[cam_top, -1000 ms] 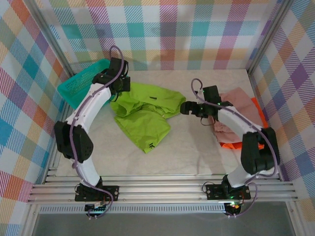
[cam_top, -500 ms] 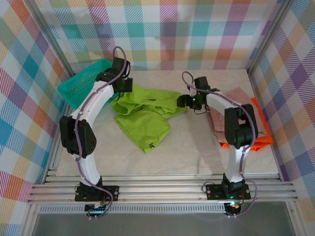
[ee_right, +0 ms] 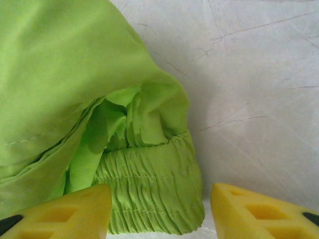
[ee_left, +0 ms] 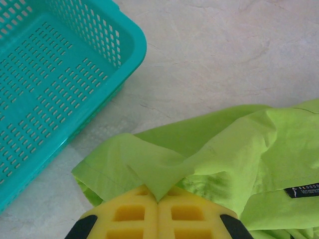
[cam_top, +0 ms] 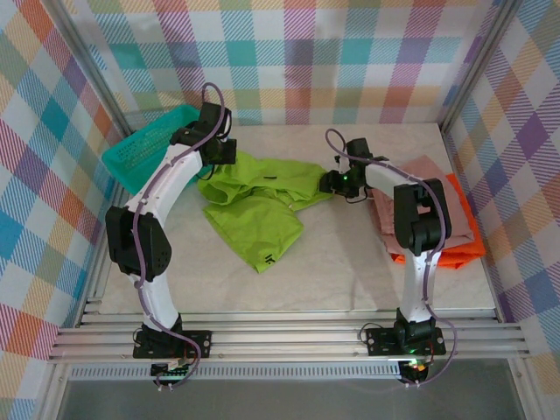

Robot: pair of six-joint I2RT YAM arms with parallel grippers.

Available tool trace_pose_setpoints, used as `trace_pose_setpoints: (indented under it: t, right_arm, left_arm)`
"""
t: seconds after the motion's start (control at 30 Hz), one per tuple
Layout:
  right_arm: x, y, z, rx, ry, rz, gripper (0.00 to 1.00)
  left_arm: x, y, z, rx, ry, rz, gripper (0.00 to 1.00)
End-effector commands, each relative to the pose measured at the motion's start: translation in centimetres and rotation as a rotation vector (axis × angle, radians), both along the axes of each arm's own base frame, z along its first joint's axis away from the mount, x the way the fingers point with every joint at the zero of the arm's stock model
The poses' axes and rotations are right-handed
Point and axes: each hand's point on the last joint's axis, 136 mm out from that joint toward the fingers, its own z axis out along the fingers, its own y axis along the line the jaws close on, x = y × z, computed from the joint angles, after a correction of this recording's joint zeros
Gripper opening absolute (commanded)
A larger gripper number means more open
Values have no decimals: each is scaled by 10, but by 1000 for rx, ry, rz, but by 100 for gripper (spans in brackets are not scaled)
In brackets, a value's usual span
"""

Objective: Fold and stack the shorts

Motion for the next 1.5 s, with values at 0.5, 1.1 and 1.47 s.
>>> trace_pose_setpoints:
  t: [0.5, 1.1, 1.47]
  right_arm:
    - [4, 7, -1, 46, 17, 5, 10]
    - [-25, -29, 285, -14, -656, -13, 0]
    - [-106, -47, 403, -37, -974, 50, 0]
  left_arm:
    - [-16, 7, 20, -27, -29, -1, 0]
    - [-69, 44, 208, -114, -436, 113, 0]
    - [-134, 67, 321, -185, -685, 133, 0]
